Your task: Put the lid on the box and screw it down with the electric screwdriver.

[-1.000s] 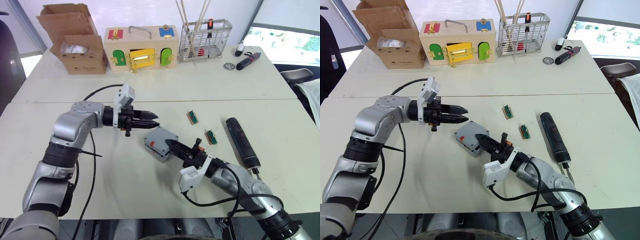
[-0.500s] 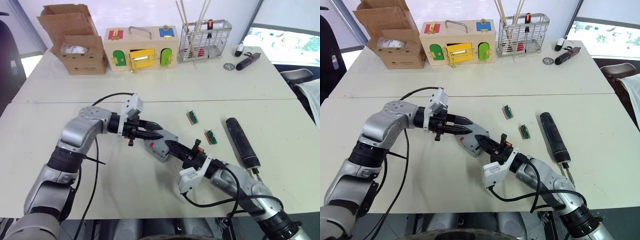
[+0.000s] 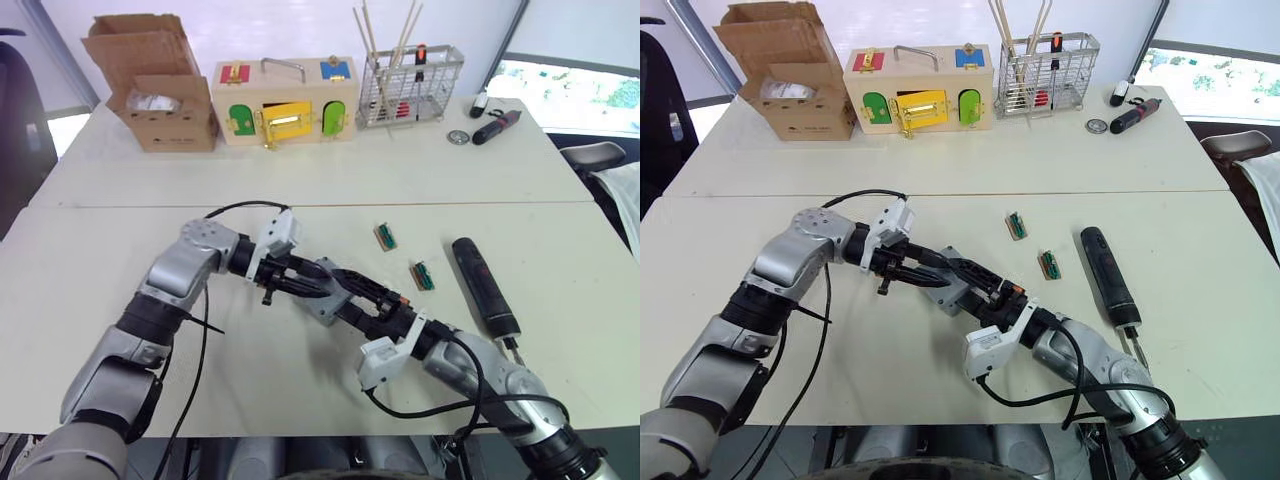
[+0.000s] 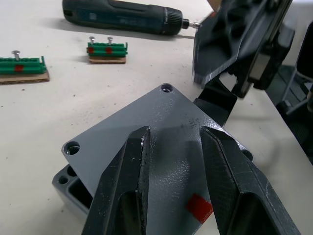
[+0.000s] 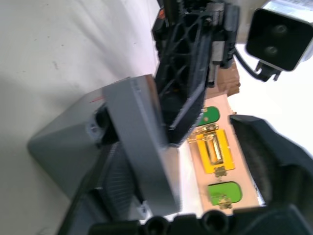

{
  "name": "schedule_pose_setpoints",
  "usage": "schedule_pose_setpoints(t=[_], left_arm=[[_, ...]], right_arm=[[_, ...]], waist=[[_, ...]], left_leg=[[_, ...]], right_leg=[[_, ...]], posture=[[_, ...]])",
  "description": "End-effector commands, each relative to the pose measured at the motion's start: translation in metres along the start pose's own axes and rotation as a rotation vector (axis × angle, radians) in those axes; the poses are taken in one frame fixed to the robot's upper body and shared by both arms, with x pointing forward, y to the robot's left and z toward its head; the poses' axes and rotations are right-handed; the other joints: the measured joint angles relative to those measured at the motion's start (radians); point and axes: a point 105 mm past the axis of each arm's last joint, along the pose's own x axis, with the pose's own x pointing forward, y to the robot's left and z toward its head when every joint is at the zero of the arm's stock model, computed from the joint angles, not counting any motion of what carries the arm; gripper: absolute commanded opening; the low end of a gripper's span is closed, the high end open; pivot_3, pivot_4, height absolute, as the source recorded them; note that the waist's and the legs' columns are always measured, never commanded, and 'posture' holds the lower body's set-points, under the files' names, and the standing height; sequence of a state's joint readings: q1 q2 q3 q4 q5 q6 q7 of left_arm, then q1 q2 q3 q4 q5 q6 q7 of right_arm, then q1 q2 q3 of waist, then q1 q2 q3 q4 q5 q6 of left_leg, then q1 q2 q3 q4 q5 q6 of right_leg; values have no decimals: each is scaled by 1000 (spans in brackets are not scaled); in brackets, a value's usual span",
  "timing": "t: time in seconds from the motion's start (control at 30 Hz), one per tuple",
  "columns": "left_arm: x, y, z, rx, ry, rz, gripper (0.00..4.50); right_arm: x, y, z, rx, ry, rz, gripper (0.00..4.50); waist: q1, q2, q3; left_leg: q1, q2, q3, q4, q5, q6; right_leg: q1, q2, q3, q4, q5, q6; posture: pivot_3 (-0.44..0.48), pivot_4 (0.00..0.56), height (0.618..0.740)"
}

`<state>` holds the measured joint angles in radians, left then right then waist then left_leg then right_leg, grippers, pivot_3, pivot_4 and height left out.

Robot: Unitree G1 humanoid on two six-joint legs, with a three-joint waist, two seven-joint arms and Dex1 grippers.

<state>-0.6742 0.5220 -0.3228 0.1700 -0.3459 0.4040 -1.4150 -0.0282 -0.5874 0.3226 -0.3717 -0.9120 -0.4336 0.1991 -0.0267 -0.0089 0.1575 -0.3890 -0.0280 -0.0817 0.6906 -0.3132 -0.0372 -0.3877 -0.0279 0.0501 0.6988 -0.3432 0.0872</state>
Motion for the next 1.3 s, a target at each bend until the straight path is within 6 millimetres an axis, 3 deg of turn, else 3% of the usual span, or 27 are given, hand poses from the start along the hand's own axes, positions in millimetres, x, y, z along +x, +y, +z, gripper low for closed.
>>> schedule_pose_setpoints(t=[0.03,0.4,0.57,1.03,1.3], left_arm=[[4,0,-12,-19,34,-9,1585],[6,4,-25,-33,50,57,1585],[6,7,-29,-14,60,84,1585],[10,4,-39,22,106,63,1585],[9,3,-41,15,110,66,1585]], right_arm=[[-5,1,-4,-6,11,19,4198],[-10,-10,-19,-54,6,20,4198],[-3,-21,-10,-36,-41,-7,4198],[-16,-2,-3,2,-59,72,4198],[-20,0,-9,-7,-54,92,4198]], waist=[[7,0,0],[12,0,-2],[11,0,-2],[13,0,-6],[13,0,-11]], left_leg=[[0,0,0,0,0,0],[0,0,0,1,0,0],[0,0,0,1,0,0],[0,0,0,1,0,0],[0,0,0,1,0,0]], right_leg=[[0,0,0,0,0,0],[0,0,0,0,0,0],[0,0,0,0,0,0],[0,0,0,0,0,0],[1,0,0,0,0,0]], posture=[[0,150,740],[0,150,740],[0,150,740],[0,150,740],[0,150,740]])
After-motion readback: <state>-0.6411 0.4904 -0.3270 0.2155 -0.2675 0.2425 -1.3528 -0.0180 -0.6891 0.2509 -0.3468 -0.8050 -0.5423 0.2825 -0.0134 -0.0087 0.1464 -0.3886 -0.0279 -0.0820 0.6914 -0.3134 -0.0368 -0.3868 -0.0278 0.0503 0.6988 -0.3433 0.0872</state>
